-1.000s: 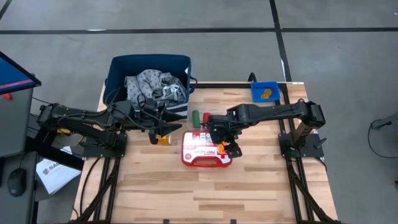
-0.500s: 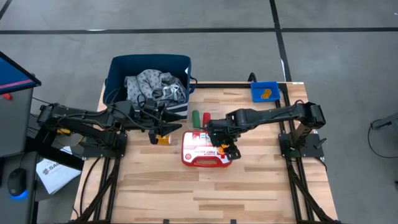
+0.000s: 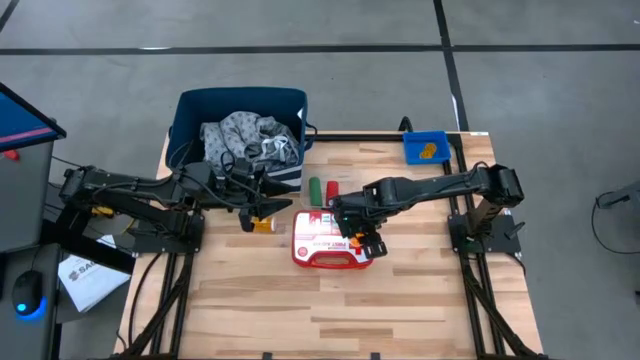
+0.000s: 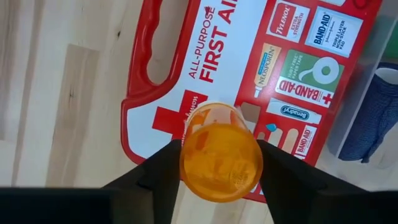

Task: Pick & place medical supplies in basket/bin
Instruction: Put the bottom orange pill bottle into the blue bin

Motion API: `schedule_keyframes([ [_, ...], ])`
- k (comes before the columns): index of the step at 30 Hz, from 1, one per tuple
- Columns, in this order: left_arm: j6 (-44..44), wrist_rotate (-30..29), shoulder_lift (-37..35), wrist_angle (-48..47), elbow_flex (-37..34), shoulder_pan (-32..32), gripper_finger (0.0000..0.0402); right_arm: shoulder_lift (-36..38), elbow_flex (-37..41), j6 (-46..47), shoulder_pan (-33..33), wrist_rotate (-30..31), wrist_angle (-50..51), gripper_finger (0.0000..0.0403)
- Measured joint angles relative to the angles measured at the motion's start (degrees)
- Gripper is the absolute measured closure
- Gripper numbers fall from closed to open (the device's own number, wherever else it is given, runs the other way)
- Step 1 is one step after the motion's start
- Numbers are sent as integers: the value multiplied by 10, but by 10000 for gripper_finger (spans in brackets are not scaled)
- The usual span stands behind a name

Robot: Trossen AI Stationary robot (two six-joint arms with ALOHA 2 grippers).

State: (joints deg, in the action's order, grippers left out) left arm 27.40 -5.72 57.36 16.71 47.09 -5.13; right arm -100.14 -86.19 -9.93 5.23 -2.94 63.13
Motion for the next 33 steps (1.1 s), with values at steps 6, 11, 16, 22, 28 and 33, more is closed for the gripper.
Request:
schedule_keyframes([
  [6,0,0,0,0,0,0,190,0,0,-4,0,0,0,232],
  [11,0,0,0,0,0,0,190,3,-1,-8,0,36,9,203],
  [16,0,0,0,0,0,0,190,18,-1,-20,-21,49,23,219],
  [22,-1,0,0,0,0,0,190,45,-1,-23,-57,51,52,235],
  [28,-1,-3,0,0,0,1,190,83,-1,-36,-103,109,86,210],
  [33,-1,-3,0,0,0,3,190,110,-1,-46,-160,122,109,227],
])
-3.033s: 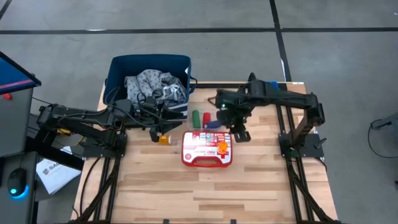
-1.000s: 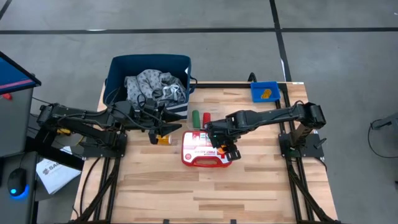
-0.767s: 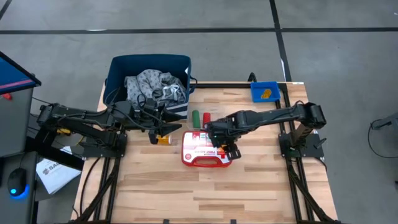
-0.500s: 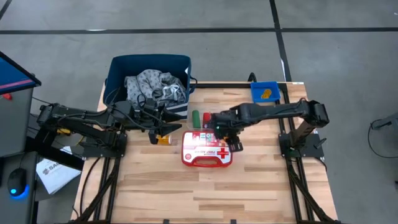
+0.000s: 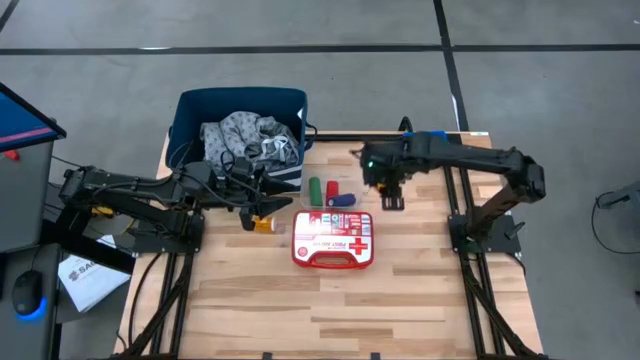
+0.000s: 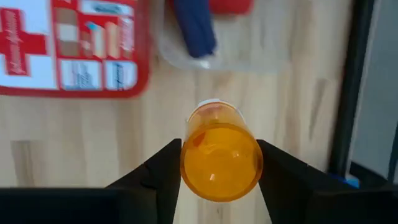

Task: Pick & place medical supplies in basket/bin
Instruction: Put the bottom orange pill bottle into the blue bin

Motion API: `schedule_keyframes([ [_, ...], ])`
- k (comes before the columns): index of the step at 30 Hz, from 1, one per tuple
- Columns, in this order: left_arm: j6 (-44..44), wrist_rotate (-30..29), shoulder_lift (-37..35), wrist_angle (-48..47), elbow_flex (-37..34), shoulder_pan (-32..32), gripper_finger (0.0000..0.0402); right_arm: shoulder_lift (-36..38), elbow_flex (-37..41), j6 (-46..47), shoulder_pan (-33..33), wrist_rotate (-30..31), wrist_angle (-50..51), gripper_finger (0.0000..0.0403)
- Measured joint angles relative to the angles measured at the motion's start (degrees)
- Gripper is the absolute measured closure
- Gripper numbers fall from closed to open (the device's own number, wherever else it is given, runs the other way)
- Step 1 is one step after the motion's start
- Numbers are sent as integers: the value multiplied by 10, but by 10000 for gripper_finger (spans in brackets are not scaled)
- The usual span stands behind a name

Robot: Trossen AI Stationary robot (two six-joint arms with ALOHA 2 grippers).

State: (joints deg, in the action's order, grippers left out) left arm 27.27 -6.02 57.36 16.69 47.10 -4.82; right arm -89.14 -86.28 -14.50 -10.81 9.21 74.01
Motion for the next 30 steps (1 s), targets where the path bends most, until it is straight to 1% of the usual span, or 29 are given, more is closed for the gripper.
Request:
schedule_keyframes([
  [2,0,-2,0,0,0,0,190,8,0,-9,-26,6,13,235],
  [5,0,-2,0,0,0,0,190,17,0,-22,-70,34,29,233],
  [9,0,-5,0,0,0,0,190,23,0,-27,-136,67,34,211],
  [11,0,-6,0,0,0,0,190,23,0,-35,-170,74,38,207],
  [16,-4,-15,0,1,0,0,190,15,0,-64,-244,93,34,228],
  [20,-5,-15,0,1,0,4,190,0,0,-75,-296,113,26,233],
  [26,-16,-26,0,2,0,5,190,-42,0,-75,-357,133,24,203],
  [30,-16,-28,0,2,0,5,190,-72,0,-71,-390,133,16,217],
])
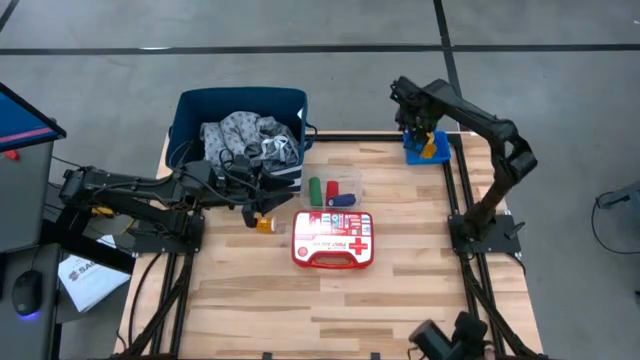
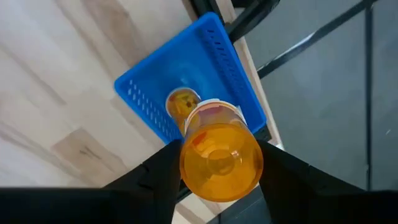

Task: Pick & place medical supplies in basket/bin
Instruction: Put the bottom orange pill bottle into the blue bin

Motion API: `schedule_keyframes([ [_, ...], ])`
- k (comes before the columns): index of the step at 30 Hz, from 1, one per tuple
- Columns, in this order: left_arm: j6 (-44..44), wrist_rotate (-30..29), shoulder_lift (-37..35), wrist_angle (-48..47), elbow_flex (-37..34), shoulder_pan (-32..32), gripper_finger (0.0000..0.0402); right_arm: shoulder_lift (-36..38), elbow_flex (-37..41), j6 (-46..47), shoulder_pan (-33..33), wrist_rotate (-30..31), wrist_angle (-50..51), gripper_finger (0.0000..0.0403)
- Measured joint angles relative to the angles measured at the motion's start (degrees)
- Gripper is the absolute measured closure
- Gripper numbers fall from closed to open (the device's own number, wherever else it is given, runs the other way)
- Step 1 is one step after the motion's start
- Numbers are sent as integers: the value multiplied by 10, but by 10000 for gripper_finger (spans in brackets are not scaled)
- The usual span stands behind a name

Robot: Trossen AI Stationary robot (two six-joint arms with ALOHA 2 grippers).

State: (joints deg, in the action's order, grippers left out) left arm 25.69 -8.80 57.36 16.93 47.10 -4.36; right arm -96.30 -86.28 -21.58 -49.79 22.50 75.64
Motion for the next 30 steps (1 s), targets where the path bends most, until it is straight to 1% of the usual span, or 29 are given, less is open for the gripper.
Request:
schedule_keyframes([
  [3,0,-2,0,0,0,0,190,-22,0,4,-20,-7,-13,232],
  [5,0,-6,0,0,0,0,190,-32,0,6,-33,-18,-25,233],
  [10,0,-13,0,0,0,0,190,-56,0,28,-56,-46,-65,203],
  [12,0,-13,0,0,0,0,190,-65,0,32,-63,-57,-72,198],
  [14,0,-13,0,0,0,1,190,-75,0,32,-68,-63,-81,202],
  [16,1,-13,0,0,0,5,190,-82,0,33,-71,-79,-89,215],
  [19,2,-14,0,0,0,7,190,-94,0,36,-71,-89,-98,232],
  [21,2,-14,0,0,0,7,190,-100,0,36,-73,-91,-100,234],
  [23,2,-14,0,0,0,7,190,-102,0,36,-74,-91,-100,225],
  [27,4,-14,0,0,0,7,190,-103,0,45,-78,-90,-101,193],
  [30,4,-14,0,0,0,7,190,-103,0,53,-83,-92,-96,185],
])
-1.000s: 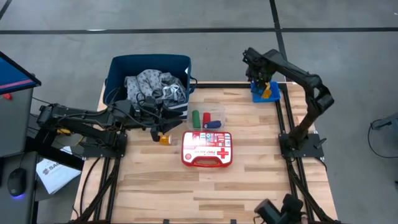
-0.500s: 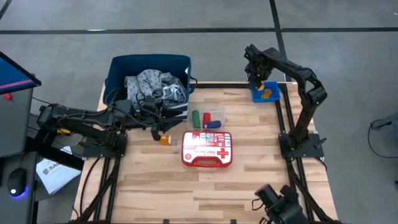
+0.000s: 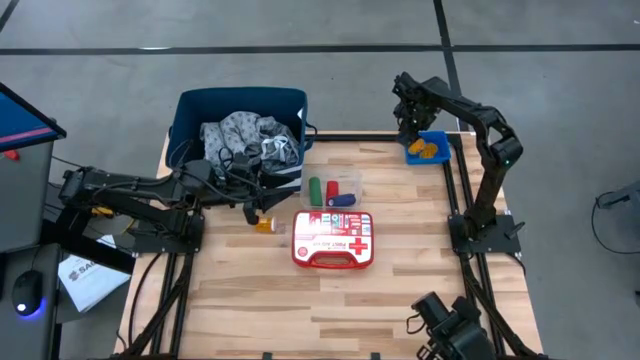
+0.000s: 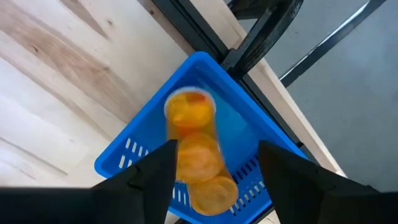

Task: Pick & place medical supplies in basket/bin
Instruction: Put the bottom orange pill bottle into the blue bin, then put the orange pill bottle into the blue bin

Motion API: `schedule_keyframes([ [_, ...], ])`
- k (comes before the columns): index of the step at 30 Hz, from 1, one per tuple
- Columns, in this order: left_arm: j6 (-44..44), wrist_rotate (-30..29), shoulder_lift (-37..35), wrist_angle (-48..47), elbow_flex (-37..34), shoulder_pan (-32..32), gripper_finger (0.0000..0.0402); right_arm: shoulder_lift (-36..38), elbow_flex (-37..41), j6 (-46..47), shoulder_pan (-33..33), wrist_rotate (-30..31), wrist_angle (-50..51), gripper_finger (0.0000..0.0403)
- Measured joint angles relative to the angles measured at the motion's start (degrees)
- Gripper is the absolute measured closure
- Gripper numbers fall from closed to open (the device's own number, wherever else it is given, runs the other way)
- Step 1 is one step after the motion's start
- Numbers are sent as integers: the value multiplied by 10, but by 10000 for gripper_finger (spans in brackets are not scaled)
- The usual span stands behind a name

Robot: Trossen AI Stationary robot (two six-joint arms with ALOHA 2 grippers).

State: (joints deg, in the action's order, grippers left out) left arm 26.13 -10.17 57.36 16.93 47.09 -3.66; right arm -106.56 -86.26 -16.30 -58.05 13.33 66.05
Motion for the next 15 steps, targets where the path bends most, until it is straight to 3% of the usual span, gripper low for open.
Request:
schedule_keyframes([
  [8,2,0,0,-1,0,0,190,4,0,3,-1,-23,10,207],
  [15,2,5,0,-2,0,0,190,63,0,-1,18,-64,12,255],
])
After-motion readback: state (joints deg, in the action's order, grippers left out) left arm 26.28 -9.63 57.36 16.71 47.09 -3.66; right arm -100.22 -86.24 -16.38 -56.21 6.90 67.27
